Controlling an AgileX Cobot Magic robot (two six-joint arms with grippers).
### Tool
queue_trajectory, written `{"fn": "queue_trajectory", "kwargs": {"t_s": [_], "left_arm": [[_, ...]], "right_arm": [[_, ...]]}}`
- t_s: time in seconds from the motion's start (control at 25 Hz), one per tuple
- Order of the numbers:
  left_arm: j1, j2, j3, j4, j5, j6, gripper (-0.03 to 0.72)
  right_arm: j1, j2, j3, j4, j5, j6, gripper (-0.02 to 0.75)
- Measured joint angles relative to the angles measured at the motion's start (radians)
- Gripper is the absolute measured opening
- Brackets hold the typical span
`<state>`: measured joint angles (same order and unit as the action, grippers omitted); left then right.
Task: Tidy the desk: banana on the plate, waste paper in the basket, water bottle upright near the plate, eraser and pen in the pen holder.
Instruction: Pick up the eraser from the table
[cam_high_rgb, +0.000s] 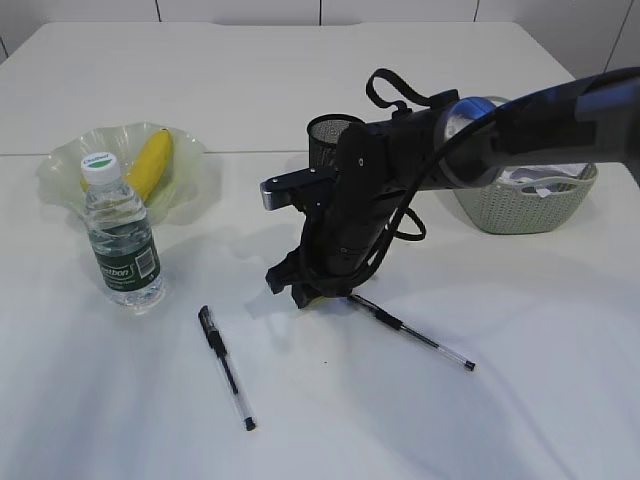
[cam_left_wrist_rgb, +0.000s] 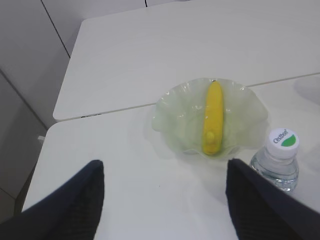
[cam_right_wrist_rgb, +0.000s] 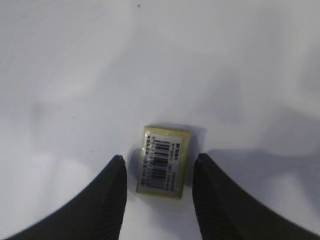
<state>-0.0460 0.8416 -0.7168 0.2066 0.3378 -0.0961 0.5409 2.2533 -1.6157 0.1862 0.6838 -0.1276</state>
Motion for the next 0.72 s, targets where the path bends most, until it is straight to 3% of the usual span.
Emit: {"fn": "queue_trajectory", "kwargs": {"t_s": [0.4,0.72], "left_arm": [[0.0,0.0,0.0,0.0,0.002,0.0,0.536],[0.0,0.0,0.0,0.0,0.004,0.0,0.531]], "right_arm": [[0.0,0.0,0.0,-0.011,0.003,0.002,0.298],[0.0,0.0,0.0,0.053,-0.018,0.002,0.294]]}}
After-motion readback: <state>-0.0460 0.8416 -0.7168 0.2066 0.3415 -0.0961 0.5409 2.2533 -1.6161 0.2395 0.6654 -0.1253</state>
